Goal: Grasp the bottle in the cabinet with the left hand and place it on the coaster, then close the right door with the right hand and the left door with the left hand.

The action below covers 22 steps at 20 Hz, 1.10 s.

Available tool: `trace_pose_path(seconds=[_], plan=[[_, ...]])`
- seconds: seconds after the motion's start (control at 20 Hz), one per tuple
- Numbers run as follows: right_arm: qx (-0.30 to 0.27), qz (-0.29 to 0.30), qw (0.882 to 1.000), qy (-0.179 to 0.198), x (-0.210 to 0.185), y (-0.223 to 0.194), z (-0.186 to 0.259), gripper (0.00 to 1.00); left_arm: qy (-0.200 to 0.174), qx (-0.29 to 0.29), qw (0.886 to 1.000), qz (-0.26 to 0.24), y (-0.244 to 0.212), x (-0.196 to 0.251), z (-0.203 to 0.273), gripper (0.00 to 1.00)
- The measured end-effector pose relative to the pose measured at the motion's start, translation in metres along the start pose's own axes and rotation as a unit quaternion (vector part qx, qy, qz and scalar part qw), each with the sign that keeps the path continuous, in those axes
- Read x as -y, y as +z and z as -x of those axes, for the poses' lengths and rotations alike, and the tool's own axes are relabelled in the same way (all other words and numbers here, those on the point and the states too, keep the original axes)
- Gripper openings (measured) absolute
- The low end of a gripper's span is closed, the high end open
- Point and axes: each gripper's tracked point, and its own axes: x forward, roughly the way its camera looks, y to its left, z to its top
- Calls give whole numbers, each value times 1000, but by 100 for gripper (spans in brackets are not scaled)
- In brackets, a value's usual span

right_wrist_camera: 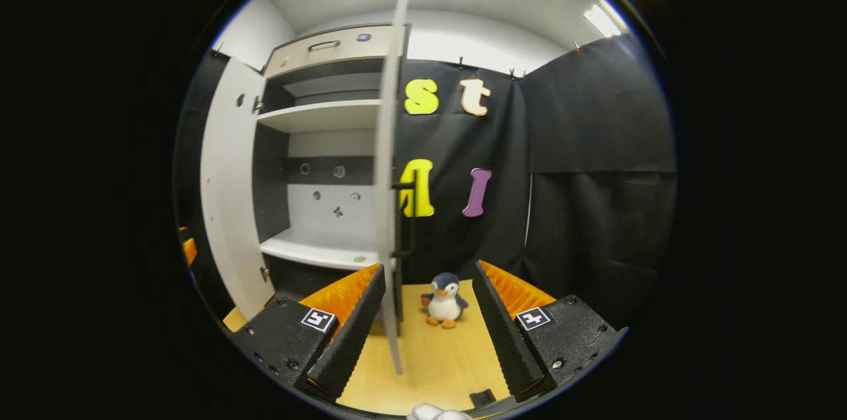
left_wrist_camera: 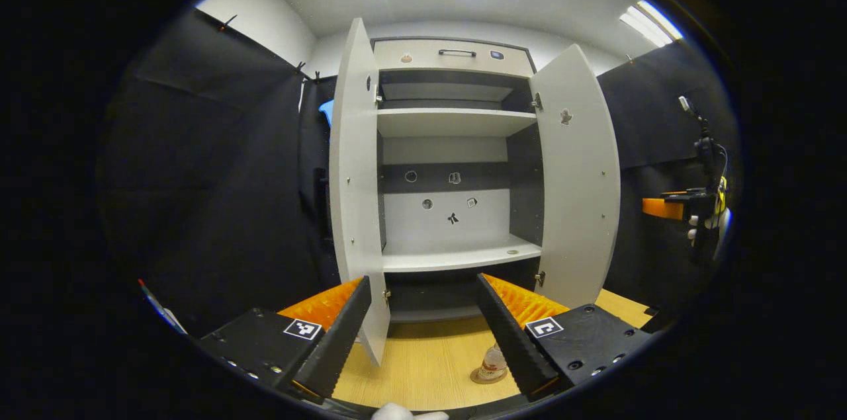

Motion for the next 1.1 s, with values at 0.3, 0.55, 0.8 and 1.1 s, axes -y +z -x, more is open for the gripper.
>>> trace_pose_path(seconds=[0.3, 0.55, 0.8, 1.1], plan=[[13, -8, 999, 32, 30, 27, -64, 82, 23, -9, 999, 36, 10, 22, -11, 96], [-3, -13, 993, 116, 6, 27, -99, 82, 66, 0, 997, 38, 26, 25, -15, 96], [-8, 18, 982, 187, -6, 32, -105, 81, 88, -6, 996, 27, 28, 39, -17, 95], [-16, 13, 971, 238, -29, 30, -100, 81, 93, -16, 995, 36, 28, 65, -23, 94]])
